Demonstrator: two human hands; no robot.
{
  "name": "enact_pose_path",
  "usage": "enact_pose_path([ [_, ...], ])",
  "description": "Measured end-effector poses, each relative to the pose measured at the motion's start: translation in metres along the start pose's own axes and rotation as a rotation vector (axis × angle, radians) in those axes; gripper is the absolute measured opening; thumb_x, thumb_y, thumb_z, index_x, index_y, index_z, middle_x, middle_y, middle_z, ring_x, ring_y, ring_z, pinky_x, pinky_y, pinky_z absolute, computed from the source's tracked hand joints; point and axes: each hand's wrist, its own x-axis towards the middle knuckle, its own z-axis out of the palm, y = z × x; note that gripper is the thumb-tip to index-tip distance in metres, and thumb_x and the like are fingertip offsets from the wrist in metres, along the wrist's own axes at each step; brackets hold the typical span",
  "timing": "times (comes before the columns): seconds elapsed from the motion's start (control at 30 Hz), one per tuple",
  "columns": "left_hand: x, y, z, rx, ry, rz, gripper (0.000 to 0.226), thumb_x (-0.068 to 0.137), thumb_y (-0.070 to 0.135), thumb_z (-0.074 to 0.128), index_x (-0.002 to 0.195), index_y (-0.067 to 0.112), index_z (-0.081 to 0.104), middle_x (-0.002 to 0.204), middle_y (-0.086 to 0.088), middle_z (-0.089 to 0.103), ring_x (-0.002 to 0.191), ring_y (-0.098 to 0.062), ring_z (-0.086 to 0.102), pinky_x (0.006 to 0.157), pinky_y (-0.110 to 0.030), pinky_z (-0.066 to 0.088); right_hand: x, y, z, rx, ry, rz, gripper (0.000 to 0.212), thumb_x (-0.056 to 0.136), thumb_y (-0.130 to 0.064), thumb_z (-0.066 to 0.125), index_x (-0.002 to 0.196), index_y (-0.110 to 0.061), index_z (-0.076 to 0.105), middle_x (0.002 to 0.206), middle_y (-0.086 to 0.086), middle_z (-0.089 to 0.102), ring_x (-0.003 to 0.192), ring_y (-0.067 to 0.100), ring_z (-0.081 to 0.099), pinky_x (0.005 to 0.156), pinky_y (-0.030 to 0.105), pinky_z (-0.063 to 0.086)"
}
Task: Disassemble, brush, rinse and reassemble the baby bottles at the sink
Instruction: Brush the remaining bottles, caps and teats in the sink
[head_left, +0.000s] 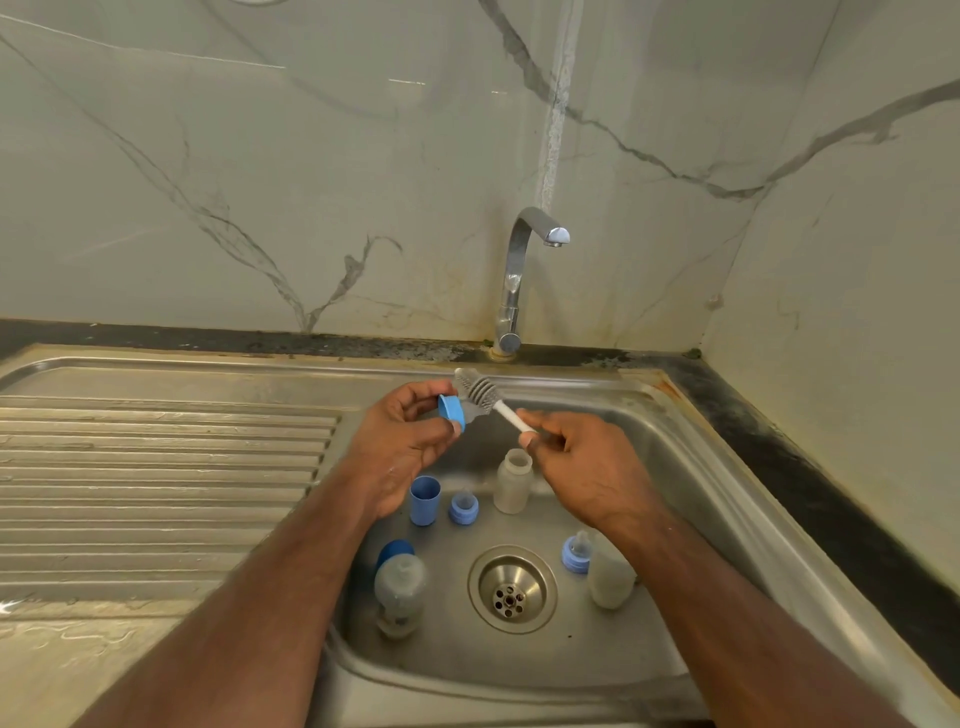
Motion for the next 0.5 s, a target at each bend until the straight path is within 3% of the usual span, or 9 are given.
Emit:
enact_pose_path([
  [0.07, 0.0007, -0.0006, -0.0002, -0.007, 0.004, 0.002, 0.045, 0.085, -0.015, 0.068, 0.119, 0.013, 0.067, 0.124, -0.008, 0.07, 0.11, -0.023, 0.071, 0.097, -0.04, 0.057, -0.0022, -0.0033, 0.0026, 0.017, -0.029, -0.025, 0.035, 0.1, -0.038, 0.055, 0.135, -0.04, 0.059, 0.094, -0.019, 0.067, 0.071, 0.003, 0.057, 0.068, 0.017, 0.045],
  [0.2, -0.0011, -0.0002, -0.0004, 0.01, -0.003, 0.007, 0.045, 0.085, -0.017, 0.066, 0.119, 0.012, 0.068, 0.125, -0.007, 0.069, 0.11, -0.022, 0.071, 0.097, -0.04, 0.058, 0.0008, 0.0002, -0.0005, -0.049, -0.004, 0.008, 0.036, 0.1, -0.037, 0.054, 0.136, -0.039, 0.059, 0.114, -0.015, 0.07, 0.088, 0.004, 0.062, 0.086, 0.025, 0.052],
  [0.33, -0.0006, 0.0005, 0.0009, -0.015, 0.012, -0.002, 0.046, 0.085, -0.017, 0.066, 0.122, 0.009, 0.064, 0.125, -0.011, 0.069, 0.11, -0.024, 0.071, 0.097, -0.039, 0.057, -0.0048, -0.0041, 0.0022, 0.028, -0.034, -0.027, 0.035, 0.1, -0.037, 0.056, 0.134, -0.04, 0.06, 0.104, -0.017, 0.07, 0.08, 0.004, 0.061, 0.077, 0.021, 0.052],
  [0.43, -0.0015, 0.0014, 0.0006, -0.024, 0.017, 0.004, 0.044, 0.086, -0.016, 0.066, 0.12, 0.011, 0.067, 0.125, -0.009, 0.069, 0.113, -0.024, 0.07, 0.098, -0.041, 0.057, 0.0007, 0.0002, -0.0002, -0.06, 0.0, 0.011, 0.036, 0.1, -0.038, 0.054, 0.136, -0.04, 0.059, 0.111, -0.016, 0.07, 0.085, 0.005, 0.062, 0.085, 0.028, 0.054],
  [0.5, -0.0019, 0.0016, 0.0004, -0.021, 0.02, 0.008, 0.042, 0.086, -0.015, 0.066, 0.119, 0.011, 0.067, 0.125, -0.009, 0.069, 0.112, -0.024, 0.07, 0.097, -0.04, 0.058, 0.001, 0.0012, -0.0008, -0.041, -0.005, 0.009, 0.036, 0.101, -0.038, 0.054, 0.136, -0.04, 0.058, 0.11, -0.016, 0.07, 0.084, 0.004, 0.06, 0.082, 0.025, 0.051],
])
